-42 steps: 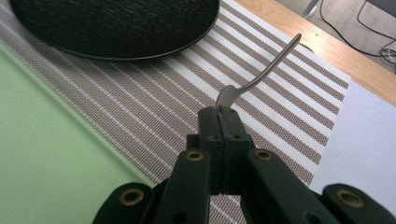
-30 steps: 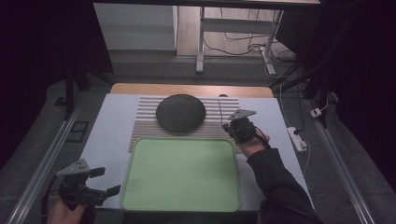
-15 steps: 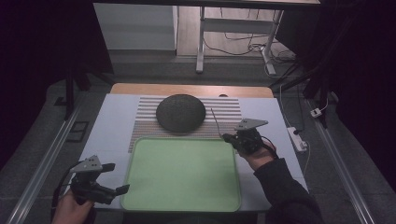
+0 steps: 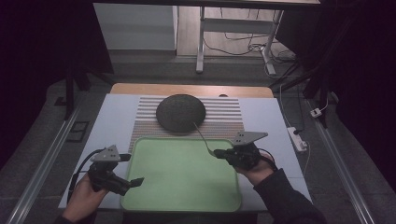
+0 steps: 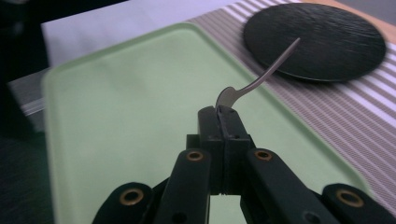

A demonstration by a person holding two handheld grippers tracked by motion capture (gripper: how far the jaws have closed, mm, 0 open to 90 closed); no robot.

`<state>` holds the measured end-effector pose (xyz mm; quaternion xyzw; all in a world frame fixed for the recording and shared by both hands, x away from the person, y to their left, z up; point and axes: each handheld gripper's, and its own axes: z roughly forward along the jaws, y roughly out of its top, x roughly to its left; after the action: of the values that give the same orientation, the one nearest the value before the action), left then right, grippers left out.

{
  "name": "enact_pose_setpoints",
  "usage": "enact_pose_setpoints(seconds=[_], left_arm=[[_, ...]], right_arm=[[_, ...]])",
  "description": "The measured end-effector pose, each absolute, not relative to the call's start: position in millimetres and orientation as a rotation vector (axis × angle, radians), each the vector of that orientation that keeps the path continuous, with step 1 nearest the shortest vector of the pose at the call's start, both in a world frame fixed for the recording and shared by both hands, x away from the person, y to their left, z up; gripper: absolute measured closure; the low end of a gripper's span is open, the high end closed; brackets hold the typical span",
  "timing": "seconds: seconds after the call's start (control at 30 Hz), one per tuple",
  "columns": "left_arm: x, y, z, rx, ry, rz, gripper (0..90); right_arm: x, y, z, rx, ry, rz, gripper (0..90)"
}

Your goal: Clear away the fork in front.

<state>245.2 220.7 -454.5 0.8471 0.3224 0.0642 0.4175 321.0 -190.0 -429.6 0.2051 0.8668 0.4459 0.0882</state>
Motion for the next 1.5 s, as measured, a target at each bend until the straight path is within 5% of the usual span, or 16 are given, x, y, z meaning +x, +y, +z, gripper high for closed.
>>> enact_pose_setpoints(seconds=[1.0,1.33,1.5], left_arm=[[304.7,144.7,-447.8,2.390,0.311,0.129,1.2],[306.0,128.8,-453.2,2.470,0.079,0.096,25.6],[305.5,125.1,-453.8,2.487,-0.023,0.058,49.4]], right_arm=[[273.9,-160.3,-427.5,0.201,2.822,1.485,90.0],[271.4,-155.5,-428.5,0.100,2.890,1.503,90.0],[271.4,-155.4,-428.1,0.075,2.901,1.501,90.0]])
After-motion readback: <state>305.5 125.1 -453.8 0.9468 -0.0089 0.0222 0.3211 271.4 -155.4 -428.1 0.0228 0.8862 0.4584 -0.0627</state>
